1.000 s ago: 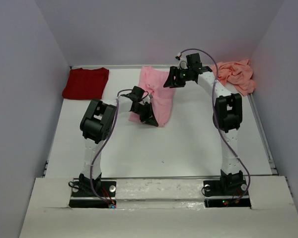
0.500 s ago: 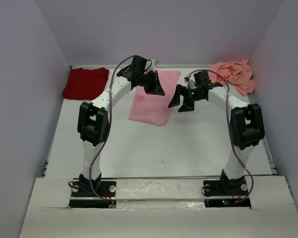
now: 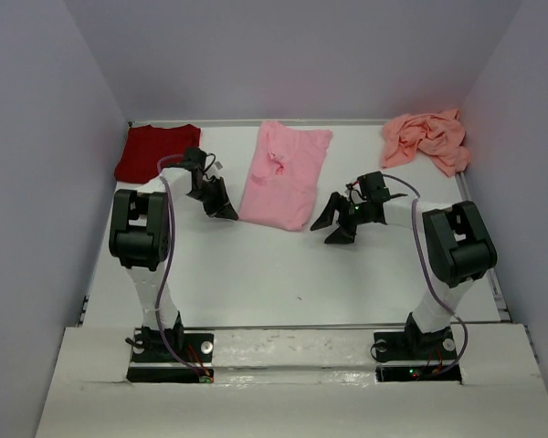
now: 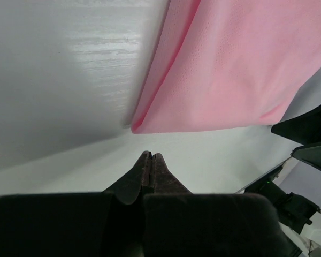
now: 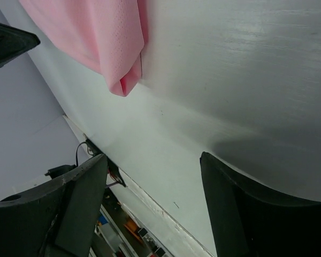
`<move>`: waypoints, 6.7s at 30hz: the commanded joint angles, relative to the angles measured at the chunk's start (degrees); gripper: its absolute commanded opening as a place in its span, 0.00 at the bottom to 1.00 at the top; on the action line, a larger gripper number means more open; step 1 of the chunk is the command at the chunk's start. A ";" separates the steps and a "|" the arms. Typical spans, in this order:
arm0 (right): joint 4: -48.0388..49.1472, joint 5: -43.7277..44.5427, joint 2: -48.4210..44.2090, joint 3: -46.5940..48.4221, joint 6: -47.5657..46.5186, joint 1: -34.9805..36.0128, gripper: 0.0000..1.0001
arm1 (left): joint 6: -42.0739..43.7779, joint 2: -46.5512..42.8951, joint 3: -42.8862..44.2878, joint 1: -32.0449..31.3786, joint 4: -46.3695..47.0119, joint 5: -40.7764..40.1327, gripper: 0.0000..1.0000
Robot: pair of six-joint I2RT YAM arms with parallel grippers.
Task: Fold and stack the t-shirts
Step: Fold the tshirt
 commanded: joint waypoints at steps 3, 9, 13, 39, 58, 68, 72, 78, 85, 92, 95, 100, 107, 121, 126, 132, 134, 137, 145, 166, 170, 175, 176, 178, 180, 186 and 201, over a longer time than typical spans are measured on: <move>15.49 2.85 1.13 -1.91 5.91 4.02 0.75 | 3.39 -2.56 -3.49 0.45 1.57 -1.92 0.00; 22.26 4.07 5.88 -0.69 7.15 5.78 0.73 | 4.09 -3.00 -4.12 1.77 1.84 -3.59 0.00; 23.23 5.66 7.21 0.54 6.62 5.78 0.71 | 3.74 -3.79 -3.85 2.47 2.36 -4.73 0.00; 24.29 6.01 8.62 2.40 9.17 7.98 0.35 | 5.76 -1.95 -1.22 6.96 0.61 -4.74 0.00; 22.97 6.19 7.30 1.95 8.56 7.98 0.00 | 7.52 -0.98 -2.70 6.96 2.88 0.97 0.08; 22.97 6.36 7.12 2.21 8.47 7.98 0.00 | 5.68 -2.74 -7.28 6.96 11.59 13.01 0.40; 22.88 6.54 7.12 2.39 8.47 7.98 0.00 | 5.50 -2.39 -8.16 6.96 13.17 14.33 0.43; 22.80 6.63 6.86 2.22 8.47 7.98 0.00 | 4.45 -1.51 -9.48 6.96 14.93 15.48 0.44; 22.80 6.98 6.68 2.48 8.64 7.98 0.00 | 1.73 -0.10 -13.42 6.96 19.94 14.34 0.43; 22.80 7.24 6.24 2.48 8.56 7.98 0.00 | -0.03 0.86 -14.14 6.96 23.10 11.62 0.42; 22.80 7.16 6.33 2.39 8.56 7.98 0.00 | -0.74 1.13 -14.14 6.96 24.16 10.91 0.42; 22.80 7.24 6.07 2.22 8.56 7.98 0.00 | -1.88 2.00 -14.31 6.96 26.27 11.00 0.42; 22.62 7.24 5.89 2.22 8.47 7.98 0.00 | -3.29 3.32 -13.96 6.08 27.68 10.65 0.40; 18.15 8.12 5.63 4.14 6.63 7.98 0.00 | -3.38 4.21 -13.08 4.23 24.17 9.42 0.00; 4.98 11.28 4.93 8.45 0.48 7.98 0.00 | -2.33 -0.80 -14.22 4.32 21.18 8.62 0.00; -11.29 11.11 3.08 12.14 -6.10 7.45 0.00 | 0.84 -7.56 -16.59 4.06 14.41 8.45 0.00; -17.18 10.33 3.08 13.37 -8.04 7.45 0.00 | 1.37 -9.32 -18.34 3.53 12.56 8.45 0.00; -22.37 10.14 2.99 14.61 -11.30 7.45 0.00 | 1.81 -12.49 -21.33 2.30 11.59 8.89 0.00; -33.17 6.45 2.21 15.75 -17.89 7.45 0.00 | -3.19 -21.70 -28.37 -5.42 10.72 10.56 0.00; -44.97 4.43 -14.59 14.33 -21.24 7.45 0.00 | -8.39 -44.14 -29.69 -11.23 -2.82 5.90 0.00; -43.91 3.29 -13.71 17.67 -20.53 7.45 0.00 | -8.13 -42.73 -27.24 -11.23 -3.00 5.73 0.00; -43.56 2.59 -11.08 21.11 -20.89 7.45 0.00 | -6.89 -39.75 -23.11 -11.23 -3.61 5.11 0.00; -43.39 2.32 -10.72 22.16 -21.06 7.45 0.00 | -6.81 -38.70 -21.62 -11.23 -3.61 4.94 0.00; -43.30 2.32 -9.41 23.30 -21.15 7.45 0.00 | -6.46 -37.55 -20.12 -11.23 -3.44 4.93 0.00; -43.12 1.97 -8.44 24.88 -21.32 7.45 0.00 | -6.10 -35.62 -17.58 -11.23 -3.61 4.41 0.00; -42.51 1.79 -5.71 27.26 -21.59 7.45 0.00 | -4.61 -30.52 -10.45 -10.97 -4.58 3.18 0.00; -42.15 4.78 -1.32 34.90 -21.85 7.45 0.00 | -1.71 -27.17 -4.65 -7.28 -7.92 1.33 0.00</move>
